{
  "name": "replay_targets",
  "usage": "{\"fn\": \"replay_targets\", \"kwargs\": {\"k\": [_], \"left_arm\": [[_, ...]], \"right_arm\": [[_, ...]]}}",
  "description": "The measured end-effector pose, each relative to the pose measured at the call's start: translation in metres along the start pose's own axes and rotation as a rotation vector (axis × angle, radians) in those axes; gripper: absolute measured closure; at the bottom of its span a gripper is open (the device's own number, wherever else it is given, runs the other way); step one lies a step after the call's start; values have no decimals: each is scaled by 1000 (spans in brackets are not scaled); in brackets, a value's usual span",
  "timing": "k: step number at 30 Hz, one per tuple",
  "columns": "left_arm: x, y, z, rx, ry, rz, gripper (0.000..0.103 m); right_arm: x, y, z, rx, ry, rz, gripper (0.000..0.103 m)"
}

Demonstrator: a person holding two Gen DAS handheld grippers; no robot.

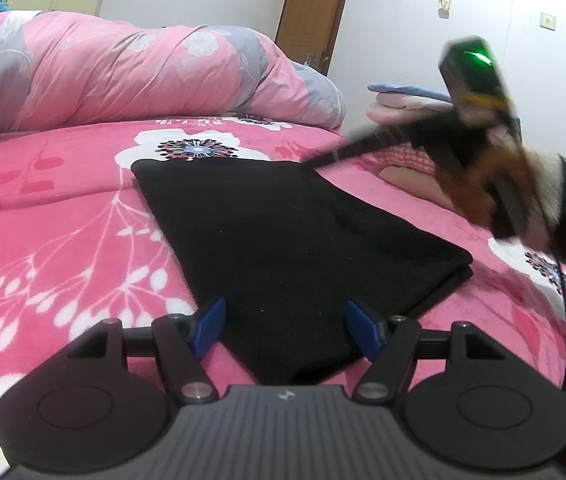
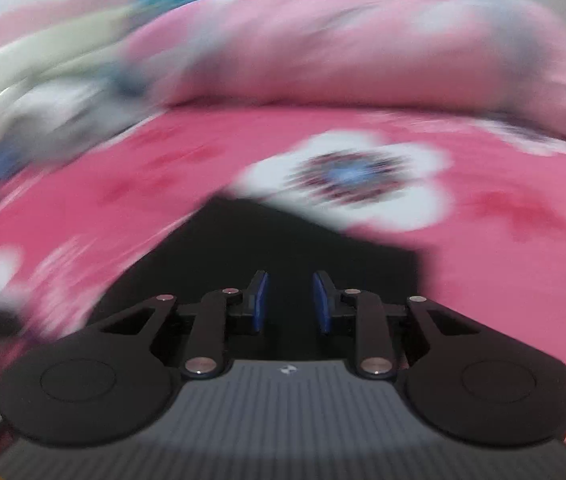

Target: Fold clothes

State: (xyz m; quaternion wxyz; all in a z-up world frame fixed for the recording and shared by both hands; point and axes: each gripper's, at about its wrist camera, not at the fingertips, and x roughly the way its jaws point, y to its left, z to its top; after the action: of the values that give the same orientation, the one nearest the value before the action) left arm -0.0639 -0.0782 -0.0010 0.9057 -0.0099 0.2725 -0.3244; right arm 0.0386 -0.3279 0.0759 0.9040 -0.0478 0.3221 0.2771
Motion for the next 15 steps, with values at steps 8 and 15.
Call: {"fn": "replay_targets", "kwargs": {"k": [8, 15], "left_arm": [[-2, -2, 0, 4, -3, 7, 35], [0, -15, 1, 68, 18, 68, 33]], "right_arm": [[-82, -42, -74, 205, 48, -306, 78], [-86, 7, -48, 162, -149, -148, 79]]}}
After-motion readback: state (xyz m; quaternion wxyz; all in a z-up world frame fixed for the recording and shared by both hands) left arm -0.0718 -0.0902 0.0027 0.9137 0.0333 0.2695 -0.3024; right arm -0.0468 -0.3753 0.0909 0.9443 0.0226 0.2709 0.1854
